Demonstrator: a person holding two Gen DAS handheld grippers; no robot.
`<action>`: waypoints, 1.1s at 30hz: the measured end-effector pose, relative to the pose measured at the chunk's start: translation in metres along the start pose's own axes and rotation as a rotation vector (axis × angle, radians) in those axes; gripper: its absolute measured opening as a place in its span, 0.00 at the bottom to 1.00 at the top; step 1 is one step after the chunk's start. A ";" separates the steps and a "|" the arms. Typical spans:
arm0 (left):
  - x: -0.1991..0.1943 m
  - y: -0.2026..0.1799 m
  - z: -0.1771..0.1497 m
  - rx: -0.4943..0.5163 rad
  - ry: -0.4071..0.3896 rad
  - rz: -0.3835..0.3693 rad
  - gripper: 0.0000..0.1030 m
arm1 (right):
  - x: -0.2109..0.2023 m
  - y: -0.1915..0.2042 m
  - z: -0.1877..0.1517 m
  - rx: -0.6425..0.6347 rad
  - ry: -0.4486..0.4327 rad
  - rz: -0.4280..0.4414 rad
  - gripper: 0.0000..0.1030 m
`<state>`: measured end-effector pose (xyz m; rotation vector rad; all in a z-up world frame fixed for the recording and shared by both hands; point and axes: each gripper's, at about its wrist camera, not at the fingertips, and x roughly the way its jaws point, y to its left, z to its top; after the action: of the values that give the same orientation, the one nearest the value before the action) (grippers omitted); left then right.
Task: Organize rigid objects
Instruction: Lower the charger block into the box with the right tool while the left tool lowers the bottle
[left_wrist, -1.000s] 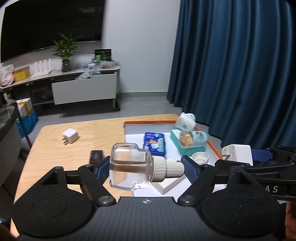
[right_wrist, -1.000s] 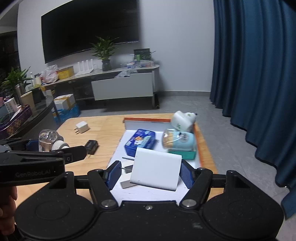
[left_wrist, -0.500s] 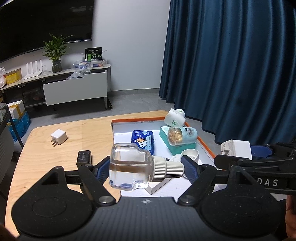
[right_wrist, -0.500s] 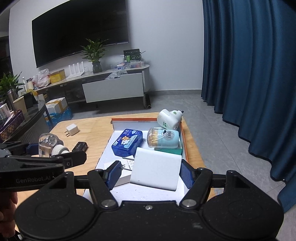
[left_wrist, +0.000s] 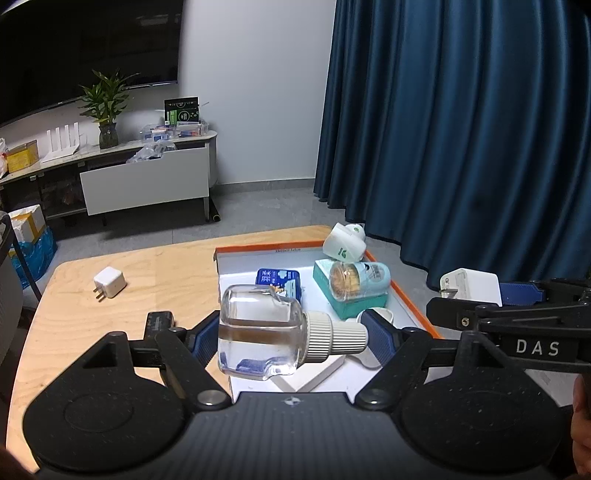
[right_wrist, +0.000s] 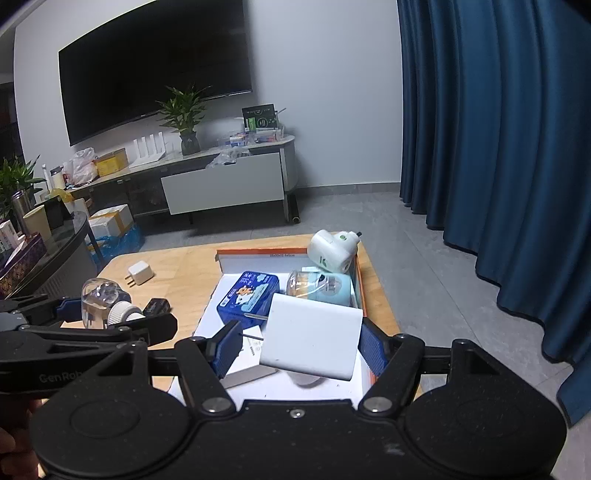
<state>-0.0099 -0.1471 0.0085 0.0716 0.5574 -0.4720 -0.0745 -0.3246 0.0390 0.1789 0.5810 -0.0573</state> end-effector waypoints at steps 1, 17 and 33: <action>0.001 0.000 0.001 0.001 -0.002 0.001 0.79 | 0.001 0.000 0.001 0.001 -0.002 0.000 0.79; 0.018 -0.001 0.014 -0.005 -0.003 0.009 0.79 | 0.013 -0.004 0.021 0.000 -0.015 0.001 0.79; 0.039 0.004 0.018 -0.017 0.024 0.002 0.79 | 0.042 -0.005 0.044 -0.008 -0.004 0.011 0.79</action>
<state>0.0296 -0.1632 0.0031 0.0612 0.5850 -0.4648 -0.0161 -0.3376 0.0507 0.1737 0.5761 -0.0445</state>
